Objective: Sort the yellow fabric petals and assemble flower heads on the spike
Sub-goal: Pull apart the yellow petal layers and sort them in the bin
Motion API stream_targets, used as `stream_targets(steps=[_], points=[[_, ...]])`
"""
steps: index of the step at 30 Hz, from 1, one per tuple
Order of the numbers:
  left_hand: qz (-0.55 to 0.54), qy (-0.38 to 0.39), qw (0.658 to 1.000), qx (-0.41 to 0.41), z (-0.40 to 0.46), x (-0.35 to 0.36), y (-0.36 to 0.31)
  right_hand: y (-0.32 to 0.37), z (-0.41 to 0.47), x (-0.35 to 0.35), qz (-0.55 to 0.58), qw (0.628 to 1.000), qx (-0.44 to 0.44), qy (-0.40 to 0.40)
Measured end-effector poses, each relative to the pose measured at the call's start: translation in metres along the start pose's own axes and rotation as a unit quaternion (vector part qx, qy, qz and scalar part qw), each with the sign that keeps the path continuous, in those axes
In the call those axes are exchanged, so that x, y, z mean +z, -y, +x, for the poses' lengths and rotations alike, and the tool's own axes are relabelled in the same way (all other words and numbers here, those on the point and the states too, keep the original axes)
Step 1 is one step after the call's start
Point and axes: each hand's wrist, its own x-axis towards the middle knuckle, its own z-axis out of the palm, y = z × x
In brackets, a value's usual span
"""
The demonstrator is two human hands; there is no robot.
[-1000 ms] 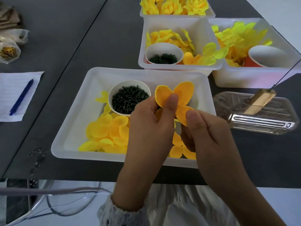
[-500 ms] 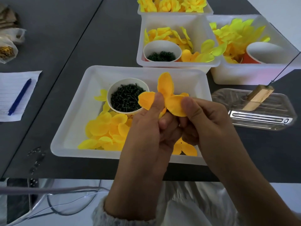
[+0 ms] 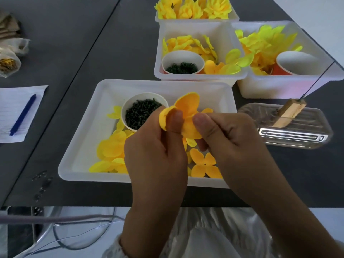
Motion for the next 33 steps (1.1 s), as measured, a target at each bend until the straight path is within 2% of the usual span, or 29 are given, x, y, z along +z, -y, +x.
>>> stream_targets(steps=[2, 4, 8, 11, 14, 16, 19, 23, 26, 30, 33], points=[[0.036, -0.01, 0.998, 0.041, -0.005, 0.0, -0.003, -0.002, -0.001, 0.005, 0.03, 0.998, 0.052, 0.015], [0.026, -0.013, 0.999, 0.045, -0.005, -0.001, -0.005, -0.003, -0.004, 0.008, 0.063, 0.996, 0.061, 0.018], [-0.001, 0.008, 1.0, 0.012, 0.001, 0.0, -0.001, -0.002, -0.015, 0.012, 0.058, 0.997, 0.028, -0.035], [0.0, 0.038, 0.999, 0.005, 0.001, 0.004, -0.003, -0.002, -0.022, 0.011, 0.077, 0.991, 0.015, -0.107], [-0.005, 0.07, 0.998, -0.006, -0.001, 0.008, -0.002, -0.005, -0.02, 0.007, 0.048, 0.991, 0.017, -0.125], [-0.005, 0.083, 0.996, 0.021, -0.001, 0.007, -0.004, -0.011, -0.017, 0.004, 0.054, 0.991, 0.054, -0.108], [0.01, 0.074, 0.995, 0.071, -0.001, 0.005, -0.01, -0.014, -0.01, 0.0, 0.153, 0.982, 0.107, -0.039], [0.011, 0.065, 0.997, 0.034, 0.01, 0.003, -0.004, -0.013, -0.005, -0.012, 0.2, 0.968, 0.139, 0.062], [-0.015, 0.103, 0.994, 0.04, 0.014, -0.001, 0.0, -0.01, -0.002, -0.024, 0.164, 0.964, 0.16, 0.133], [-0.053, 0.125, 0.991, 0.0, 0.009, -0.001, 0.003, -0.011, 0.001, -0.033, 0.105, 0.972, 0.161, 0.137], [-0.077, 0.14, 0.987, -0.036, 0.008, 0.002, 0.003, -0.015, 0.0, -0.032, 0.069, 0.98, 0.147, 0.112]])
